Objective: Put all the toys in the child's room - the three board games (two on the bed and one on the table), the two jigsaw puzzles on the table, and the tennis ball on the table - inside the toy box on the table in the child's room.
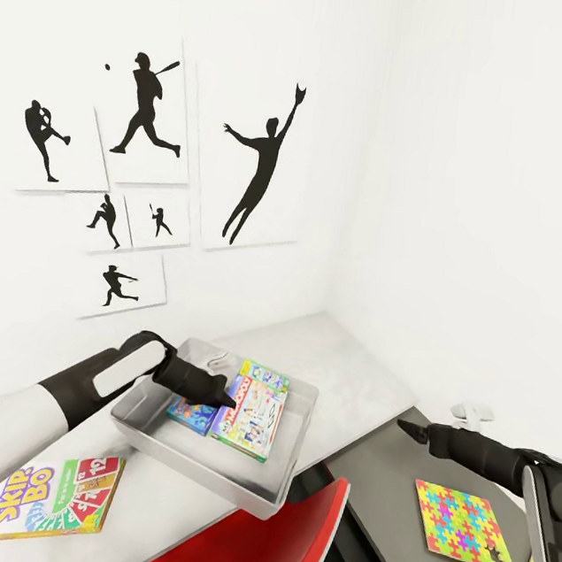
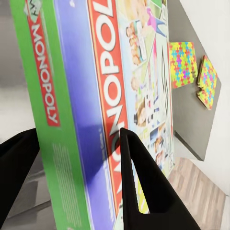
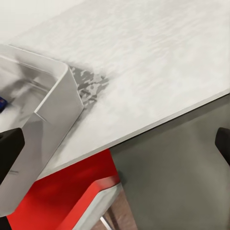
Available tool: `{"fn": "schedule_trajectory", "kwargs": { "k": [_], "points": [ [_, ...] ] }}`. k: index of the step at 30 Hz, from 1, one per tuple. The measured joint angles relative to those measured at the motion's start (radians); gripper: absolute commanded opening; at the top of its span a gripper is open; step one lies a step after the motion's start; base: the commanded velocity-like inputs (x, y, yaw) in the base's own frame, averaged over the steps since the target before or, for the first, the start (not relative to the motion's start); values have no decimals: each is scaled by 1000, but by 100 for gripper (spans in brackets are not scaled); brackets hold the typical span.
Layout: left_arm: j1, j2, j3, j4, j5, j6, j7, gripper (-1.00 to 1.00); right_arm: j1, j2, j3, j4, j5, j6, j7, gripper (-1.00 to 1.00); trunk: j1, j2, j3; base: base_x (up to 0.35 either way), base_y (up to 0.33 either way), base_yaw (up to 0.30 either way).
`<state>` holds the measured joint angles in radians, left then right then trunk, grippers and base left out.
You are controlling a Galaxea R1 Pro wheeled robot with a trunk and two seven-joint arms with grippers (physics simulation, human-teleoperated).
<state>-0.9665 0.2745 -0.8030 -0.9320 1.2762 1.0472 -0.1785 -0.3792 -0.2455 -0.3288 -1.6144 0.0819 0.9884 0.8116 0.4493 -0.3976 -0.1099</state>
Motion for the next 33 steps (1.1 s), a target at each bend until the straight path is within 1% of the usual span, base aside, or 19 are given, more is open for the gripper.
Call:
{"fn": "schedule_trajectory", "kwargs": {
  "k": [2,3,5,11,19,33],
  "points": [
    [-2,-3,1,11,-25,0,-26,-100,0,0,1,0,0,0,0,100,0,0,0,0,0,0],
    [-2,-3,1,11,-25,0,-27,-100,0,0,1,0,0,0,0,100,0,0,0,0,0,0],
    [-4,-5,2,18,-41,0,-48,-100,1,0,1,0,0,0,0,100,0,0,0,0,0,0],
    [-5,-8,2,33,-63,0,-83,-100,1,0,1,0,0,0,0,100,0,0,-3,0,0,0],
    [-6,-12,-1,41,-70,-1,-97,-100,0,1,2,0,1,2,0,100,0,0,-12,0,0,0],
    [-6,-13,-2,45,-73,-2,-102,-100,0,3,6,0,1,4,0,100,0,0,-33,0,0,0]
  ]
}}
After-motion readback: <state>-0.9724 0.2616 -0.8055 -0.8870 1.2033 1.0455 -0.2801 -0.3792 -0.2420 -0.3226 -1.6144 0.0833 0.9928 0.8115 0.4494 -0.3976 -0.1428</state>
